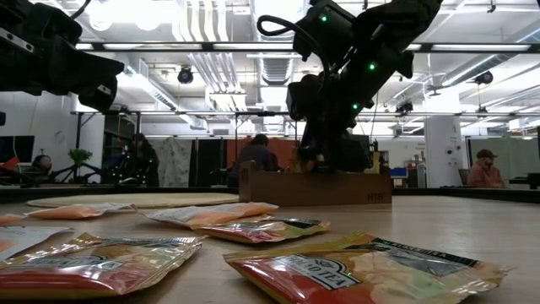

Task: Pick & Place Tea
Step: Put the orange tea bag into the middle section of the wooden organizer

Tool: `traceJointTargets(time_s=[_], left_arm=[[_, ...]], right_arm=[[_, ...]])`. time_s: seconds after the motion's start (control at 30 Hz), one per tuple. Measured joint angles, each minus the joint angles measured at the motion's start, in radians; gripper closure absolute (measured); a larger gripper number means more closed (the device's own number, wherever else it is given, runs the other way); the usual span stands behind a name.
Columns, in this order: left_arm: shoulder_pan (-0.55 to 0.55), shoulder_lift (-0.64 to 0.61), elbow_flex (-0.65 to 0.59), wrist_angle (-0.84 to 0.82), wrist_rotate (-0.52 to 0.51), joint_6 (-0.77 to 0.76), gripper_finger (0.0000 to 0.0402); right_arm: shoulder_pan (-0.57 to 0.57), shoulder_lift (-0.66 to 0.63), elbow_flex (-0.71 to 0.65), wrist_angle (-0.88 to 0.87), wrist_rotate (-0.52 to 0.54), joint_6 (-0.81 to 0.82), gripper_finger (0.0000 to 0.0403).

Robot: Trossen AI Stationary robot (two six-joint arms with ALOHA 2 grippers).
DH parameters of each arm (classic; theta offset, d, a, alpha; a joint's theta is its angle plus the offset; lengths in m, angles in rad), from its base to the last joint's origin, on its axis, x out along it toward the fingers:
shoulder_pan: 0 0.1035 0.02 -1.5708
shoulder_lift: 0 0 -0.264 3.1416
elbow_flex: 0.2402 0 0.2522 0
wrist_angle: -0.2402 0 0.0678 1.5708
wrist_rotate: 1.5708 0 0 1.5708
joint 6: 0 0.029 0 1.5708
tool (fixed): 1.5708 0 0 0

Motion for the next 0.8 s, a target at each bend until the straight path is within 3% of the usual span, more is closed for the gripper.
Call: traceJointTargets(time_s=[0.5,0.63,0.8], left_arm=[[0.000,0.000,0.000,0.000,0.000,0.000,0.0401],[0.000,0.000,0.000,0.000,0.000,0.000,0.0401],[0.001,0.000,0.000,0.000,0.000,0.000,0.0401]], right_arm=[[0.051,-0.133,-0.015,-0.023,0.020,0.005,0.0262],[0.099,-0.156,-0.015,-0.023,0.016,0.082,0.0259],[0.224,-0.164,-0.015,-0.026,-0.114,0.194,0.0261]])
